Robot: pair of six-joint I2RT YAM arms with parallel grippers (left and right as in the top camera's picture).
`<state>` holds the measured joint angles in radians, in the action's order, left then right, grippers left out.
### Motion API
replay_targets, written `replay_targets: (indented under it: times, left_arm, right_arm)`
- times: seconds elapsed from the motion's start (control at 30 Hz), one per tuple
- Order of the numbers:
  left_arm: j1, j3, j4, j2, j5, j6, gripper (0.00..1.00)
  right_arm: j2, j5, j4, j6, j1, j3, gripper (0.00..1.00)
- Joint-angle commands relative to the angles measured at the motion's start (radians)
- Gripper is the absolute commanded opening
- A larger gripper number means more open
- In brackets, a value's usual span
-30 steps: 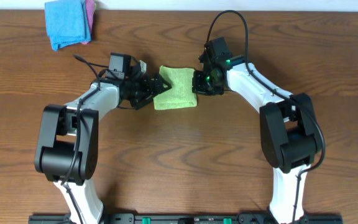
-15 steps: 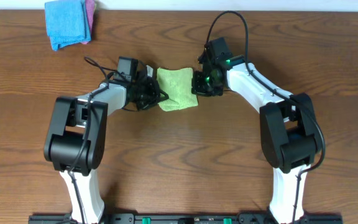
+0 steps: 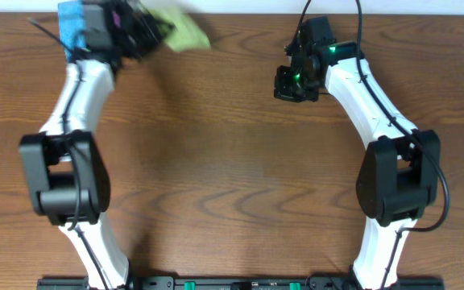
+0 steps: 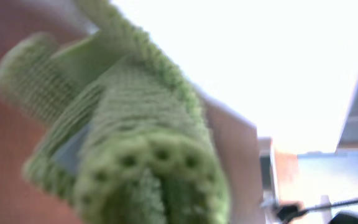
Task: Fold the cloth
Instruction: 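Carry the folded cloth with the left gripper to the far-left cloth stack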
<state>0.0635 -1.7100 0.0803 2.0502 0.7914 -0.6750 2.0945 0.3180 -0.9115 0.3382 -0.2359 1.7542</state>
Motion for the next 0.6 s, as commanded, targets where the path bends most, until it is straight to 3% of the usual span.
replay_targets:
  times: [0.0, 0.27, 0.43, 0.57]
  left_arm:
    - [0.080, -0.111, -0.002, -0.047, -0.062, 0.022, 0.06]
    - [0.290, -0.124, -0.008, 0.040, 0.121, 0.159, 0.06]
    - [0.349, -0.179, -0.031, 0.145, 0.303, 0.252, 0.06]
    - [0.371, -0.260, -0.033, 0.229, 0.355, 0.312, 0.06]
  right_arm:
    - [-0.019, -0.008, -0.016, -0.026, -0.004, 0.011, 0.01]
    - [-0.019, -0.008, -0.017, -0.029, -0.005, 0.011, 0.01]
    - [-0.019, -0.008, -0.019, -0.029, -0.007, 0.011, 0.01]
    - [-0.019, -0.008, -0.051, -0.029, -0.007, 0.011, 0.01]
